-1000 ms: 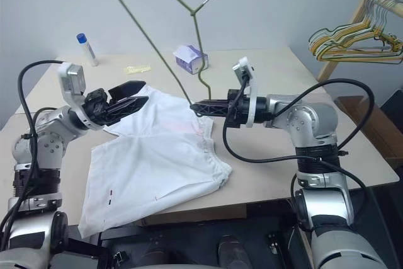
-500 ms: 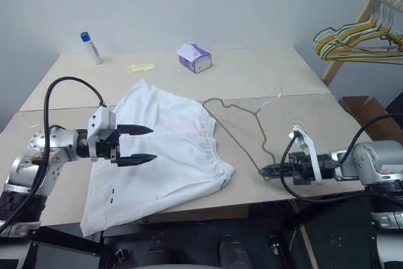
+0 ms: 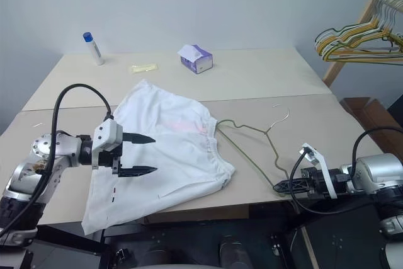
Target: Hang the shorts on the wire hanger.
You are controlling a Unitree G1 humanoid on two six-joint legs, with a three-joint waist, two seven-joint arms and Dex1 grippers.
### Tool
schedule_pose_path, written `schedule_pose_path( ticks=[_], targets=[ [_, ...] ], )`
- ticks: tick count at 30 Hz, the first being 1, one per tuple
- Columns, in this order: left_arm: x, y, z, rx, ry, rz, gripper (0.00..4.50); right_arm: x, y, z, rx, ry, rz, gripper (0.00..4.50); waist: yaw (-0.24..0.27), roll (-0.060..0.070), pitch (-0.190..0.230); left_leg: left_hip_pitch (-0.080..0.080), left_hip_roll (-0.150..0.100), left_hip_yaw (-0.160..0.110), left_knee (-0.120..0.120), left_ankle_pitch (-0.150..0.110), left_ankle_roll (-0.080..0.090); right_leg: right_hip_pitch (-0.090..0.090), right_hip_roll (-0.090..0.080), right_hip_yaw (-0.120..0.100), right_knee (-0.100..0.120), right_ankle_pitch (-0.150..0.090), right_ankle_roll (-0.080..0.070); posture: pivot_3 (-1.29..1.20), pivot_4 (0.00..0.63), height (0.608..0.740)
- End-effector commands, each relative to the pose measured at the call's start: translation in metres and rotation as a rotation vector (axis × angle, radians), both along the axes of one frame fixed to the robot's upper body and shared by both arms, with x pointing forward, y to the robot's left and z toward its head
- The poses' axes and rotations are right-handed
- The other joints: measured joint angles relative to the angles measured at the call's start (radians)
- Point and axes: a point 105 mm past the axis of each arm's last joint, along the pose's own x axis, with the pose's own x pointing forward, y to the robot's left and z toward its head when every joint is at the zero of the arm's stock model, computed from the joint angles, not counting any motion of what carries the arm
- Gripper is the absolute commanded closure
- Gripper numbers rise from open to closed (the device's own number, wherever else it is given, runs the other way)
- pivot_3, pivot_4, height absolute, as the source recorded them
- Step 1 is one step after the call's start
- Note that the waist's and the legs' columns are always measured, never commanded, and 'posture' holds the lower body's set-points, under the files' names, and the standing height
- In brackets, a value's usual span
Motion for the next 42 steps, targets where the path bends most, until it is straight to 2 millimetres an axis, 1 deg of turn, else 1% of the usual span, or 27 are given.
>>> schedule_pose_path(
  ticks=[1,5,12,18,23,26,30,33,35,42],
  targets=[
    [0.000,0.000,0.007,0.022,-0.038,-0.008,0.09,0.009,-0.002,0.007,0.007,-0.047,0.000,4.50,-0.001,0.000,0.000,0.000,0.000,0.000,0.000,0.000,0.000,0.000,0.000,0.000,0.000,0.000,0.000,-0.03,0.000,0.740],
    [-0.001,-0.001,0.006,0.020,-0.037,-0.011,0.09,0.013,-0.002,0.008,0.018,-0.053,-0.003,4.50,0.001,0.000,0.000,0.000,0.000,0.000,0.000,0.000,0.000,0.000,0.000,0.000,0.000,0.000,0.000,-0.03,0.000,0.740],
    [0.001,-0.002,0.003,0.027,-0.039,0.002,0.09,0.013,0.006,0.006,0.031,-0.049,0.037,4.50,0.002,0.000,0.000,0.000,0.000,0.000,0.000,0.000,0.000,0.000,0.000,0.000,0.001,0.000,0.000,-0.02,0.000,0.740],
    [0.000,-0.005,0.002,0.016,-0.040,0.007,0.09,0.013,0.011,0.012,0.062,-0.055,0.078,4.50,0.005,0.000,0.000,0.000,0.000,0.000,0.000,0.000,0.000,0.000,0.000,0.000,0.001,0.000,0.000,-0.01,0.000,0.740],
    [-0.001,-0.004,-0.002,0.030,-0.040,0.013,0.09,0.009,0.015,0.017,0.074,-0.047,0.150,4.50,0.007,0.000,0.000,0.000,0.000,0.000,0.001,0.000,0.000,0.000,0.000,0.000,0.001,0.000,0.000,0.00,0.000,0.740],
    [0.000,-0.005,-0.004,0.036,-0.044,0.013,0.09,0.008,0.017,0.014,0.046,-0.039,0.208,4.50,0.007,0.001,0.000,0.000,0.000,0.000,0.001,0.000,0.000,0.000,0.000,0.000,0.001,0.000,0.000,0.00,0.000,0.740],
    [0.000,-0.008,-0.005,0.034,-0.047,0.013,0.09,0.018,0.016,0.007,-0.019,-0.047,0.226,4.50,0.007,0.001,0.000,0.000,0.000,0.000,0.001,0.000,0.000,0.000,0.000,0.000,0.001,0.000,0.000,0.00,0.000,0.740],
    [0.000,-0.008,-0.009,0.052,-0.051,0.018,0.09,0.028,0.013,0.006,-0.053,-0.056,0.222,4.50,0.009,0.001,0.000,0.001,0.000,0.000,0.001,0.000,0.000,0.000,0.000,0.000,0.002,0.000,0.000,0.01,0.000,0.740],
    [0.000,-0.008,-0.012,0.063,-0.056,0.017,0.09,0.032,0.013,0.007,-0.043,-0.053,0.220,4.50,0.010,0.001,-0.001,0.000,0.000,0.000,0.001,0.000,0.000,0.000,0.000,0.000,0.002,0.000,-0.001,0.01,0.000,0.740],
    [0.001,-0.010,-0.017,0.066,-0.064,0.018,0.09,0.032,0.026,0.013,0.001,-0.059,0.324,4.50,0.020,0.001,-0.001,0.000,0.000,0.000,0.001,0.000,0.000,0.000,0.000,0.000,0.002,0.001,-0.001,0.01,0.000,0.740]
  ],
)
